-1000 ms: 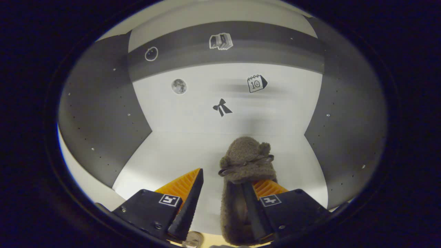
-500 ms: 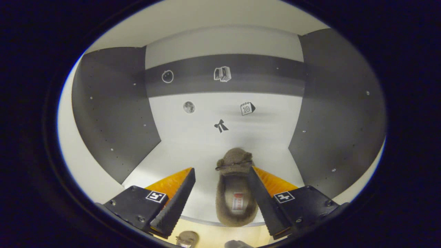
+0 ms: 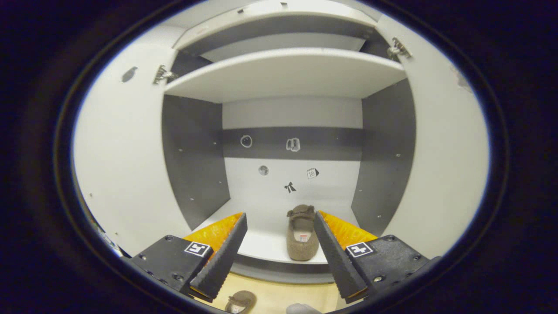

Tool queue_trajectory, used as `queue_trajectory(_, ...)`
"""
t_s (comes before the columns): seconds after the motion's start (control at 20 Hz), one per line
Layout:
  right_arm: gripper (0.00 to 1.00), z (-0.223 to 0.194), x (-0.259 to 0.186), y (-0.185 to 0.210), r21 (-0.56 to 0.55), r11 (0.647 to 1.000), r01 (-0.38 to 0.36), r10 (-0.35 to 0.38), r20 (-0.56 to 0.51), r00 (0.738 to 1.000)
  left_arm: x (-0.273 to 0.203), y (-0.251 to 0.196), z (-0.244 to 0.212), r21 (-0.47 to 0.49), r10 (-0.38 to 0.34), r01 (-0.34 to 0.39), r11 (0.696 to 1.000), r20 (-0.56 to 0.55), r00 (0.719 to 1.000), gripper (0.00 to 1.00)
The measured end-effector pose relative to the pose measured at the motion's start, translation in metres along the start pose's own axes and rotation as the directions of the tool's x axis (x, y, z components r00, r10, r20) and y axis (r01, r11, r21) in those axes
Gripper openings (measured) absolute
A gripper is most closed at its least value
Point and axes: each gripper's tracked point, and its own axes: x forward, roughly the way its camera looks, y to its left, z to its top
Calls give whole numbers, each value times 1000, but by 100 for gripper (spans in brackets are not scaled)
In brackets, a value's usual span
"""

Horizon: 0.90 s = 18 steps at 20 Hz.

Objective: Grab one shoe with the right hand and put it into the shoe cabinet, grab the other shoe with the left hand and put it into the shoe cabinet; then close the right door with the right hand and the left door with the left hand.

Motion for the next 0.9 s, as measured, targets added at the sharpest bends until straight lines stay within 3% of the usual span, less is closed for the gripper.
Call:
queue_trajectory(0.2, 98, -5, -83, 3, 1, 1000, 8, -8, 91, 996, 1, 3, 0, 2, -31, 31, 1000, 7, 999, 96)
queue_trajectory(0.45, 98, -34, -171, -13, 27, 997, 76, -79, 153, 985, -1, 4, 1, 10, -71, 71, 997, 17, 997, 97)
queue_trajectory(0.9, 98, -125, -276, -37, 69, 980, 187, -195, 150, 969, 3, -12, -1, 36, -146, 145, 989, 19, 989, 95)
